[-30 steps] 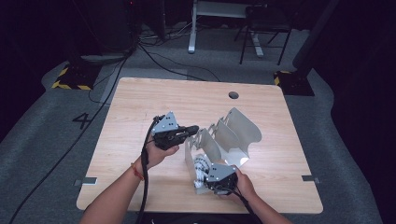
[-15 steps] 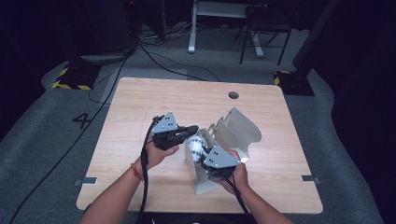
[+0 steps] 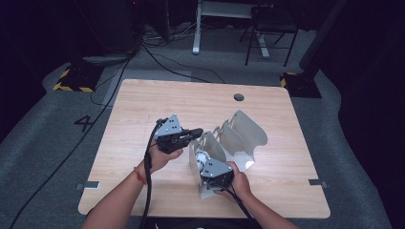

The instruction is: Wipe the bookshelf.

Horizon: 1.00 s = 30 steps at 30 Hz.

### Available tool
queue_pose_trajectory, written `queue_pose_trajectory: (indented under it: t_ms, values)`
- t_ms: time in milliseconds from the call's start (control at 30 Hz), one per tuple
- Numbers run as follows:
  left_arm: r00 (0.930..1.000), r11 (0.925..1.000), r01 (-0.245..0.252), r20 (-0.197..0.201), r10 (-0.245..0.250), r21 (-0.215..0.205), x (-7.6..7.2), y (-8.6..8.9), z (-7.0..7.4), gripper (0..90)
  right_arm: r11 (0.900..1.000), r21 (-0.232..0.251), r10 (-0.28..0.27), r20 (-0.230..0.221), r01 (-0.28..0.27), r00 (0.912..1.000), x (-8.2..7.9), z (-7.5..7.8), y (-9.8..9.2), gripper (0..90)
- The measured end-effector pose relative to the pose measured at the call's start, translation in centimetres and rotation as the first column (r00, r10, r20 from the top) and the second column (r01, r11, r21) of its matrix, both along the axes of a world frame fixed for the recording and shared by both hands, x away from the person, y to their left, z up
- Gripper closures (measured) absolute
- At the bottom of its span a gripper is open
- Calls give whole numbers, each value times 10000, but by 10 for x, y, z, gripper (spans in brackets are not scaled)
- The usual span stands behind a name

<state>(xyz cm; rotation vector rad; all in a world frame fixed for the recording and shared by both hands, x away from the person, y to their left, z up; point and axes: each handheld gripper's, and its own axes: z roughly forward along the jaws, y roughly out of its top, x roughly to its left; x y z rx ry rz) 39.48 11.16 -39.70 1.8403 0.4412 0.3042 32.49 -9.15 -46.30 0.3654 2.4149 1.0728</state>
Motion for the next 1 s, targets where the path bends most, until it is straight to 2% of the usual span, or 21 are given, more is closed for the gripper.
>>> queue_pose_trajectory:
  t_ms: [167, 233, 300, 400, 467, 567, 633, 667, 800, 867, 933, 1000]
  values:
    - [10000, 10000, 1, 16, -1, 8, 0, 0, 0, 886, 9950, -585, 759, -824, -809, 9937, -9, -22, -9, 805]
    - [10000, 10000, 9, 16, -9, 16, 0, 0, 0, 886, 9899, -997, 929, -846, -1012, 9921, -16, -28, -12, 803]
    - [10000, 10000, -19, 30, 19, 26, 0, 0, 0, 885, 9869, -1145, 1037, -898, -1137, 9906, -21, -30, -15, 803]
    - [10000, 10000, -26, 55, 26, 51, -1, 1, 0, 885, 9828, -1263, 1177, -1361, -1351, 9837, -19, -26, -21, 801]
    - [9999, 10000, -57, 97, 57, 81, -1, 0, 0, 885, 9851, -1355, 851, -1513, -1059, 9848, -16, -25, -26, 802]
    - [9999, 9999, -58, 120, 57, 85, -1, 0, 0, 884, 9877, -1544, 68, -1223, -258, 9925, -11, -25, -34, 805]
    - [9999, 9999, -51, 137, 50, 91, -1, 1, 0, 884, 9871, -1581, -409, -990, 248, 9943, -10, -24, -38, 807]
    - [9999, 9999, -35, 152, 34, 101, -1, 1, 0, 884, 9886, -1422, -637, -951, 498, 9934, -11, -24, -39, 808]
    - [9998, 9999, -25, 182, 23, 105, -2, 1, 0, 884, 9904, -1178, -741, -74, 727, 9972, -20, -13, -40, 810]
    - [9998, 9999, -15, 187, 13, 128, -2, 1, 0, 884, 9918, -855, -902, 608, 952, 9941, -26, -2, -40, 811]
    - [9998, 9999, -33, 183, 31, 124, -2, 1, 0, 884, 9927, -432, -1082, 971, 1128, 9894, -29, 10, -41, 810]
    - [9998, 9999, -37, 186, 35, 132, -2, 1, 0, 884, 9900, -120, -1368, 1593, 1405, 9777, -31, 24, -44, 810]
